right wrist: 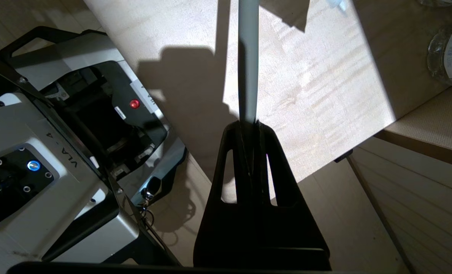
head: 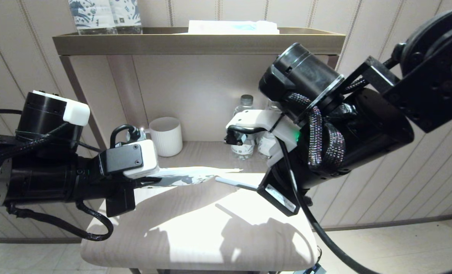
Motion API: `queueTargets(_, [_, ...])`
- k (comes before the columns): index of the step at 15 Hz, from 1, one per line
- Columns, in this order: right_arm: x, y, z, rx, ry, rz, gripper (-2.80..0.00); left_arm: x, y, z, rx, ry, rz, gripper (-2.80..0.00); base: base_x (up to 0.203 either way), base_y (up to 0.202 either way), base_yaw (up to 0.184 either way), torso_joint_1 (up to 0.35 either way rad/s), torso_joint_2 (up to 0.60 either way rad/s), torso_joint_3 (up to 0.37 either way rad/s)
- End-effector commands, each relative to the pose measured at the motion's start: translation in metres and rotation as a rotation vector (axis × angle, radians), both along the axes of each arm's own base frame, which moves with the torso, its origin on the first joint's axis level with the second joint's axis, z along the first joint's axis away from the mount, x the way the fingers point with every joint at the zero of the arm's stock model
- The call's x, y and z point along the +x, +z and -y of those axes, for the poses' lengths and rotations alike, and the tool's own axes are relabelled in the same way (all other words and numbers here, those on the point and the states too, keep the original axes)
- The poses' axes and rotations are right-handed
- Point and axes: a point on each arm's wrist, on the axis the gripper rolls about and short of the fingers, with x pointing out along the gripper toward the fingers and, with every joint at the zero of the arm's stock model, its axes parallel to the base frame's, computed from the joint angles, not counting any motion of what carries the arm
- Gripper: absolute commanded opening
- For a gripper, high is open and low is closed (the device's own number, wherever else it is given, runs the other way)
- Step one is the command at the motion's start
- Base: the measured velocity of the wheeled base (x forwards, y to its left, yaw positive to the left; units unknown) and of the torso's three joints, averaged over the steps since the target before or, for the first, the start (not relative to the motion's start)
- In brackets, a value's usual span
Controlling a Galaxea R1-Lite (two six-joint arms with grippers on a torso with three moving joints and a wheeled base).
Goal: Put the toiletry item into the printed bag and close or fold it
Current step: Place the toothbrush in the storage bag
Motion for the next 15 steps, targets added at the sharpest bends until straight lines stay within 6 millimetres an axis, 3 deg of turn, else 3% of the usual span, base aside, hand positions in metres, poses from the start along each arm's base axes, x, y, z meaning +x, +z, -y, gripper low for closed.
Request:
queueTargets(1, [0.004,-0.003,-0.004,-0.009,0.001,-0.004,-2.8,-0.001,0.001,-0.001,0.002,-0.003,0.005,-2.8,0.0,0.0,0.0,0.0,0.0,0.0])
queueTargets(8, [-0.014,0.016,0.008,0.033,0.016,0.032,-2.8,-0.003,-0.001,-0.002,0.003,-0.003,0.002,-2.8,0.0,0.0,0.0,0.0,0.0,0.0])
queueTargets(15, [0.003,-0.007,-0.01,-0.017,0.016,-0.01,-2.8,-0.004,0.002,-0.002,0.0,-0.003,0.01,-2.8,0.0,0.0,0.0,0.0,0.0,0.0])
